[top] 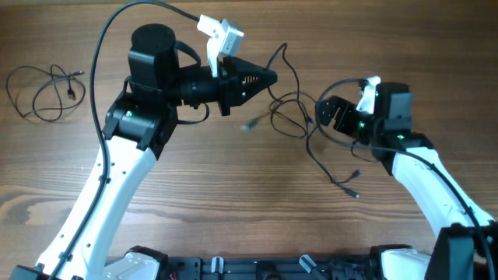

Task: Untangle cables

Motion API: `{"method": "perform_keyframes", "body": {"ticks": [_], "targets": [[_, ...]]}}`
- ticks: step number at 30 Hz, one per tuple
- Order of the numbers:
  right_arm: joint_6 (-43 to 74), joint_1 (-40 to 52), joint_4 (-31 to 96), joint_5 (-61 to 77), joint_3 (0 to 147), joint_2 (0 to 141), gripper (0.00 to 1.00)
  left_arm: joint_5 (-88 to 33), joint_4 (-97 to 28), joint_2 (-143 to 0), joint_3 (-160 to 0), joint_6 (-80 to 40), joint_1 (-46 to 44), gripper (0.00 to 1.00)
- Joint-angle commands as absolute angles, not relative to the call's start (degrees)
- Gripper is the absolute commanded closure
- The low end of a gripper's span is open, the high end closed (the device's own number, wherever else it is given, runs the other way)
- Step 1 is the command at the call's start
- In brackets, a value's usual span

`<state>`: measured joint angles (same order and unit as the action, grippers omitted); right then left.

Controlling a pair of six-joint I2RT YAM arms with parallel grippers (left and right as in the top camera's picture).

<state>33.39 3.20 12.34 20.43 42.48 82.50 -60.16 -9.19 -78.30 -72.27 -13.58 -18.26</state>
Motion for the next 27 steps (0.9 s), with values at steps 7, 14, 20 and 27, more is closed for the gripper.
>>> {"method": "perform_keyframes", "body": {"ticks": [7,14,20,27], "targets": [[50.15,9.72,7.92,18.04,42.63,95.35,0.46,-61.69,-8.47,-76.64,-72.36,-15.42,-17.82,0.96],[38.06,-2.68,13.56,17.98,45.04,88.14,0.96,-59.33,-10.37,-72.34,-72.34,-26.24,0.51,0.96],[31.31,-26.83,16.40,17.37,45.78,78.04,0.96,-54.04,-24.97,-72.01,-72.34,-26.20,21.96,0.96],[31.53,-35.86,21.21,17.80,45.74,78.52,0.96,-49.65,-31.14,-72.01,-72.34,-26.13,29.19,0.96]]}}
